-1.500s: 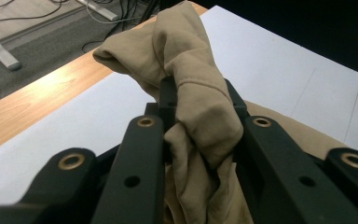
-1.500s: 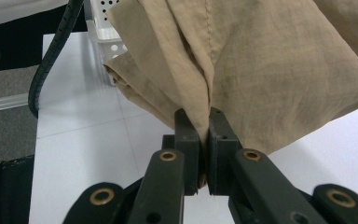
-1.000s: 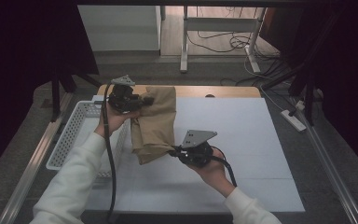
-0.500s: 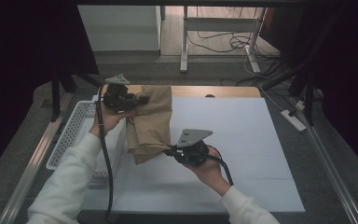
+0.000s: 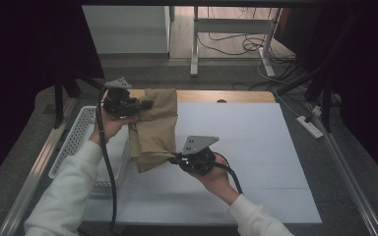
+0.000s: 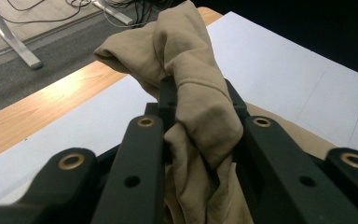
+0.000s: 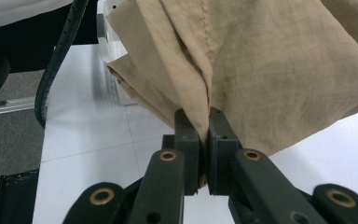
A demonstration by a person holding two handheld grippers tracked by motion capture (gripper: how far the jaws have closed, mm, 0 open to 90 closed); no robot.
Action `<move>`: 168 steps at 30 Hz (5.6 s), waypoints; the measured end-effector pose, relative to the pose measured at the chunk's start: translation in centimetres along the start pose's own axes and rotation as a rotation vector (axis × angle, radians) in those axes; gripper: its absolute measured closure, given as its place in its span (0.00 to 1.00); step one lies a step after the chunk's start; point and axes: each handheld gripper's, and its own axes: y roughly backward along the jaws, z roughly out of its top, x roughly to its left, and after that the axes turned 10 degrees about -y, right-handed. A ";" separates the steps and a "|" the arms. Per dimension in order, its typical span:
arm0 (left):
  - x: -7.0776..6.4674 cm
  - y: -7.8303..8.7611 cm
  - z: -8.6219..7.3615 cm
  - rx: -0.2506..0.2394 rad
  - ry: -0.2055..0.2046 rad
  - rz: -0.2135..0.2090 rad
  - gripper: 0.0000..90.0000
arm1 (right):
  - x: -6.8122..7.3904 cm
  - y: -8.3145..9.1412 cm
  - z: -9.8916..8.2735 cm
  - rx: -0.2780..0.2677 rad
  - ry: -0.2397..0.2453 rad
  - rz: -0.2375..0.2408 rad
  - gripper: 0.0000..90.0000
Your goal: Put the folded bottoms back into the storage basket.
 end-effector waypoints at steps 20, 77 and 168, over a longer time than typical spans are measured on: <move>0.5 1.4 -0.6 -0.003 0.011 0.021 0.84 | 0.4 -1.1 0.7 -0.004 0.005 0.021 0.94; 4.1 7.2 -3.5 0.005 0.062 0.122 0.84 | 2.2 -7.5 4.8 -0.018 0.013 0.112 0.94; 7.3 6.4 -10.8 0.093 0.204 0.114 0.33 | 0.8 -13.5 3.9 0.073 -0.149 0.174 0.43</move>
